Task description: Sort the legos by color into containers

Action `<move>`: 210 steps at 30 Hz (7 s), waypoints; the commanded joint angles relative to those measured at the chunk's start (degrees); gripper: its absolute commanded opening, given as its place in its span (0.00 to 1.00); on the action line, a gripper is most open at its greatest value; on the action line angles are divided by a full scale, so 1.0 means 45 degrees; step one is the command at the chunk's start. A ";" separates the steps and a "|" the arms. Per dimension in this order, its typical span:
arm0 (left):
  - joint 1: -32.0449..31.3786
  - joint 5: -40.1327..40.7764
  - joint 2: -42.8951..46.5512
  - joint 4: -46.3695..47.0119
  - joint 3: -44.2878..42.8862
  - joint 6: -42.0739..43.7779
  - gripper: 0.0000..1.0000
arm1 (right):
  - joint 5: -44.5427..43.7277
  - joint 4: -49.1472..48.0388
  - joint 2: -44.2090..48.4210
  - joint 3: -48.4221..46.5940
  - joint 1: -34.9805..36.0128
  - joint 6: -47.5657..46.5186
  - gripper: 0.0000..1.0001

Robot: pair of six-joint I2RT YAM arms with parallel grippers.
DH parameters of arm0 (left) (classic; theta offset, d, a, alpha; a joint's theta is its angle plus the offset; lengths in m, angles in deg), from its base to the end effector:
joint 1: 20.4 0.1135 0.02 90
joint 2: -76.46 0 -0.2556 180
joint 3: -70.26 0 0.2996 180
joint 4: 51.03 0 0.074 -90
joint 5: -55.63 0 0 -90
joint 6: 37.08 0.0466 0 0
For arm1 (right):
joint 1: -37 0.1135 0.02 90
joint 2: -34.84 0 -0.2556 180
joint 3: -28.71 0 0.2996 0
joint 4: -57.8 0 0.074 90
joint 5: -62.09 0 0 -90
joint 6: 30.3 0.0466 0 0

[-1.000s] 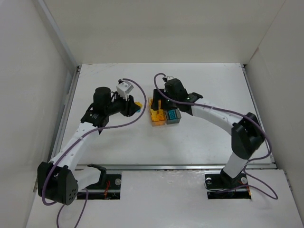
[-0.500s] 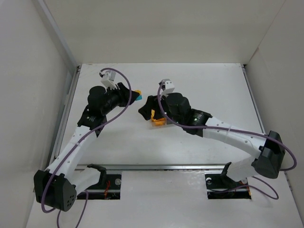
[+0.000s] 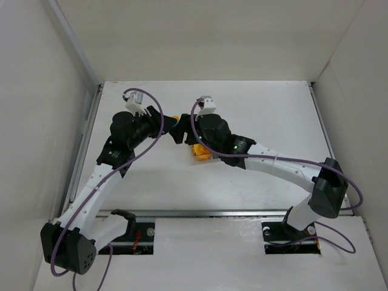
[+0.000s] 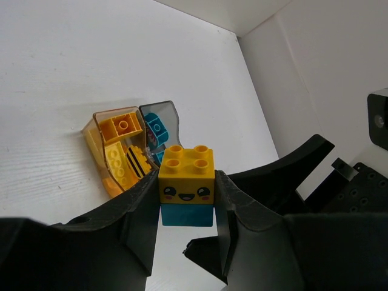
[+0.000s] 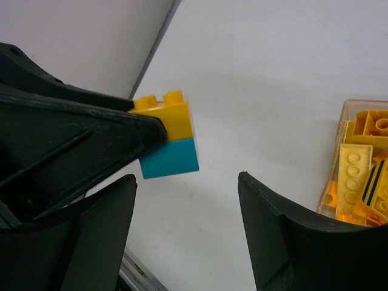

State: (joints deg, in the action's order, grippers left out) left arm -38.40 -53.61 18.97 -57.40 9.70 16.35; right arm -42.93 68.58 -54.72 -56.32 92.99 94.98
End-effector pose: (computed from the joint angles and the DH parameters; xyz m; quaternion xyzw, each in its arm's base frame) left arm 0.2802 -0.1072 0.3383 -0.0025 0.7261 -0.4183 0.5458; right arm 0.2514 0.3509 0.3140 -0.0637 0.7896 0.3573 0.4948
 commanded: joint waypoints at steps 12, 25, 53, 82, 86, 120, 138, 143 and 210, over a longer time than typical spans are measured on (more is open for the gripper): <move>-0.0063 -0.0469 0.0257 0.0409 -0.0260 -0.0915 0.00 | -0.0587 -0.2210 -0.0235 -0.0703 0.0137 0.0283 0.63; -0.0063 -0.0704 -0.0094 0.0078 -0.0260 -0.1305 0.00 | -0.1270 -0.2893 -0.0645 -0.0959 0.0137 0.0536 0.57; -0.0063 -0.1895 -0.0212 0.0391 -0.0143 -0.1969 0.00 | -0.1387 -0.5882 0.1093 0.1249 0.0137 -0.0244 0.24; -0.0880 -0.0354 -0.2281 0.1348 0.0677 0.6492 0.00 | -0.1565 0.3197 0.0647 0.2677 -0.2479 0.0165 0.00; -0.1994 -0.0176 -0.2614 0.1619 0.0677 0.8671 0.00 | -0.1426 0.3376 0.0175 0.2382 -0.2928 0.0399 0.00; -0.3930 0.1679 -0.4412 0.1622 0.0912 1.1938 0.74 | -0.0451 0.2868 -0.0858 0.3317 -0.3555 0.3189 0.00; -0.3930 0.1796 -0.3805 0.1327 0.0794 1.1683 0.74 | -0.2987 0.4116 -0.0801 0.2403 -0.2305 0.6323 0.00; -0.3930 0.1796 -0.3572 0.1327 0.0912 1.1683 0.74 | -0.2815 0.4390 -0.1405 0.1895 -0.2305 0.4816 0.00; -0.3363 0.4510 -0.2516 0.2225 0.2396 1.0608 0.80 | -0.4571 0.6227 -0.4903 -0.2578 -0.4375 -0.1102 0.30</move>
State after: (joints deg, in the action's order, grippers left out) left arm -53.62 -34.20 5.66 -49.90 19.92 64.34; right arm -61.27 97.41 -77.03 -64.45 73.08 91.66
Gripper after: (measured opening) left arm 0.801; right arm 0.314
